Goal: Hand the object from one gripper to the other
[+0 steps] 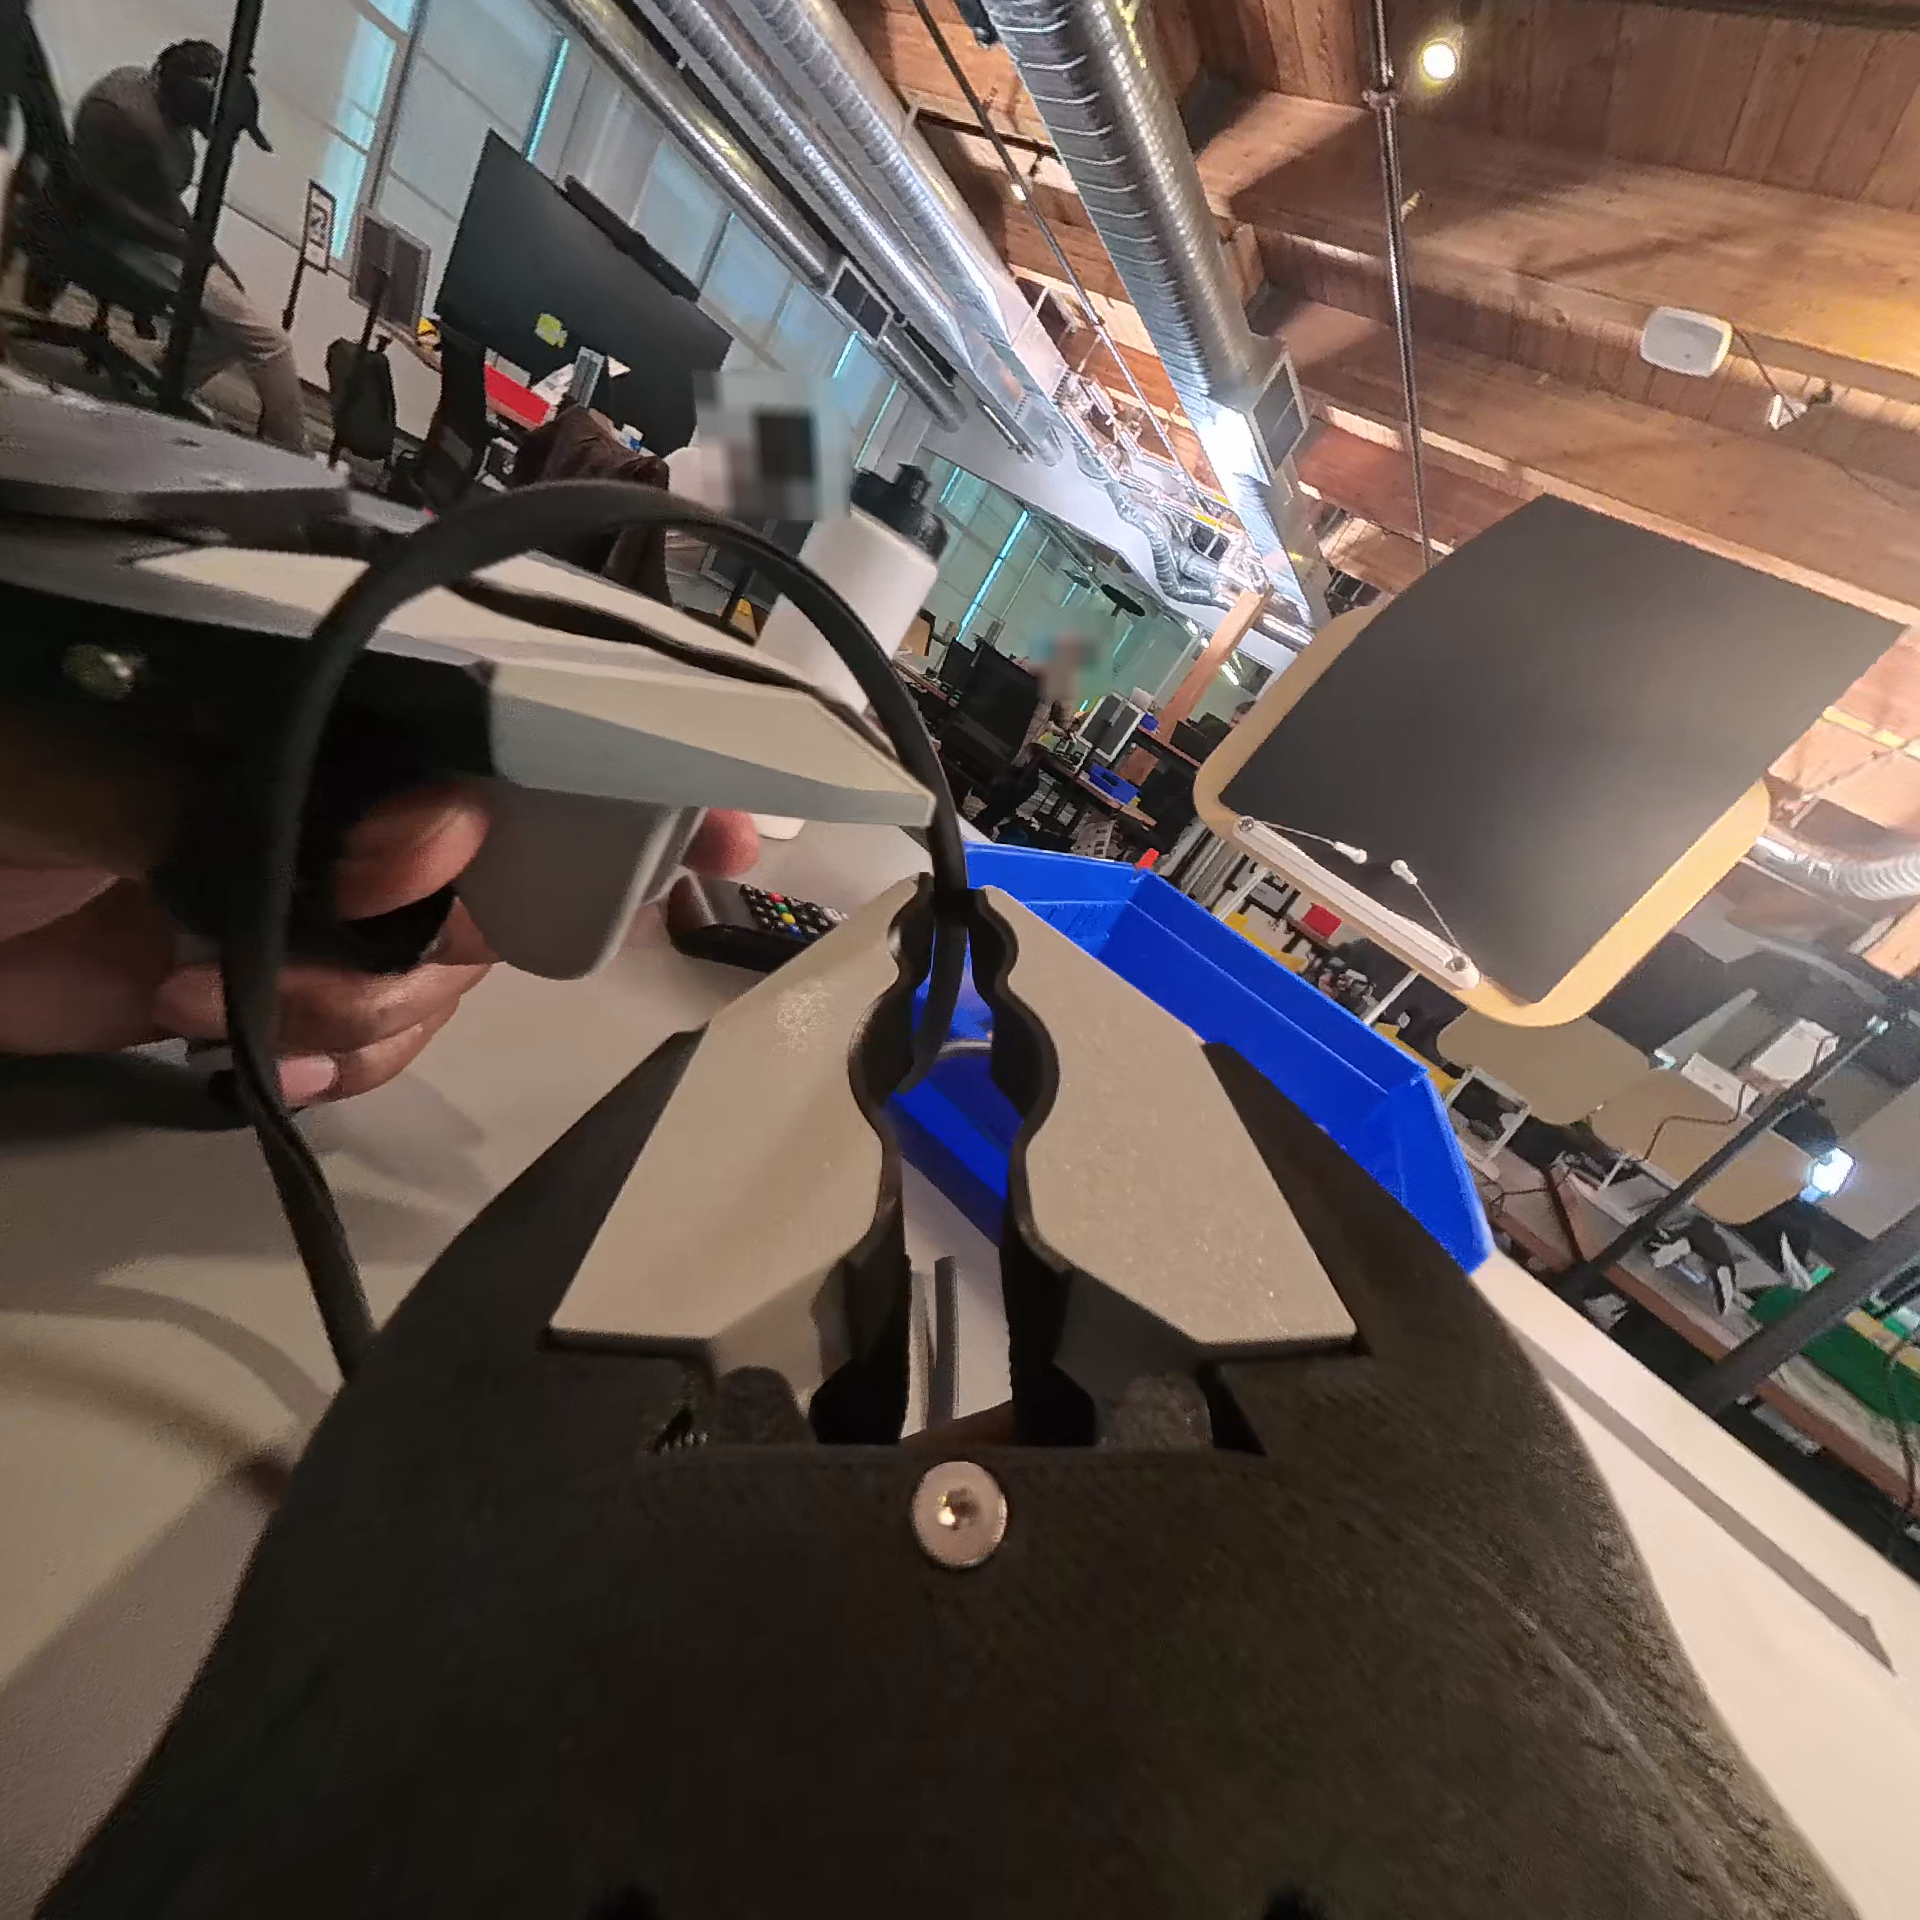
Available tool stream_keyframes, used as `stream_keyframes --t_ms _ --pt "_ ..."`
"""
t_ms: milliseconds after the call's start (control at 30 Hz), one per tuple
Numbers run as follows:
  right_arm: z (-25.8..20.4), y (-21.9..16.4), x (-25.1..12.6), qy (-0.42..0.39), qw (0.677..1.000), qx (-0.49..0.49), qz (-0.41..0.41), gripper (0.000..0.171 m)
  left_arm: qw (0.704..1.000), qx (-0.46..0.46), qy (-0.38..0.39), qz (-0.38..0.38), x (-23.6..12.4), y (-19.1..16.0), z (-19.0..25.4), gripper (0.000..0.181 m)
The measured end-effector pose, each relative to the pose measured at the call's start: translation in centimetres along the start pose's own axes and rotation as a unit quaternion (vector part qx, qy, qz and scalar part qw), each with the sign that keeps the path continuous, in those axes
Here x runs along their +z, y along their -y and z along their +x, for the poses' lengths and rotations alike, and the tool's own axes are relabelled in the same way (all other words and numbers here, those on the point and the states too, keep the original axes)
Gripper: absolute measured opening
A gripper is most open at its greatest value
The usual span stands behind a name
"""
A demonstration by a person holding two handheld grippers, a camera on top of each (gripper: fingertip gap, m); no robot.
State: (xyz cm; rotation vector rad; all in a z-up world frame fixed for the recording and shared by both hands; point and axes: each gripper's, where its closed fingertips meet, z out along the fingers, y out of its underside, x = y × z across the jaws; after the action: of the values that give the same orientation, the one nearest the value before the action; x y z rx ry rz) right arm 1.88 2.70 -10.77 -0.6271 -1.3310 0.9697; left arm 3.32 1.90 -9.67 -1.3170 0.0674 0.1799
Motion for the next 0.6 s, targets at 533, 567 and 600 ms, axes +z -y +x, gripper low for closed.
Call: stream_keyframes --t_ms 533,567,600 --pt "-0.2 1.7 -0.6 0.045 0.993 0.092 0.052 0.006 0.992 0.115 0.026 -0.047 0.5 -1.5 0.6 0.012" --pt "-0.3 1.8 -0.7 0.048 0.993 0.091 0.054 0.006 0.992 0.114 0.026 -0.047 0.5 -1.5 0.5 0.012" --pt "-0.4 1.9 -0.7 0.051 0.993 0.091 0.056 0.006 0.992 0.114 0.026 -0.047 0.5 -1.5 0.5 0.011"
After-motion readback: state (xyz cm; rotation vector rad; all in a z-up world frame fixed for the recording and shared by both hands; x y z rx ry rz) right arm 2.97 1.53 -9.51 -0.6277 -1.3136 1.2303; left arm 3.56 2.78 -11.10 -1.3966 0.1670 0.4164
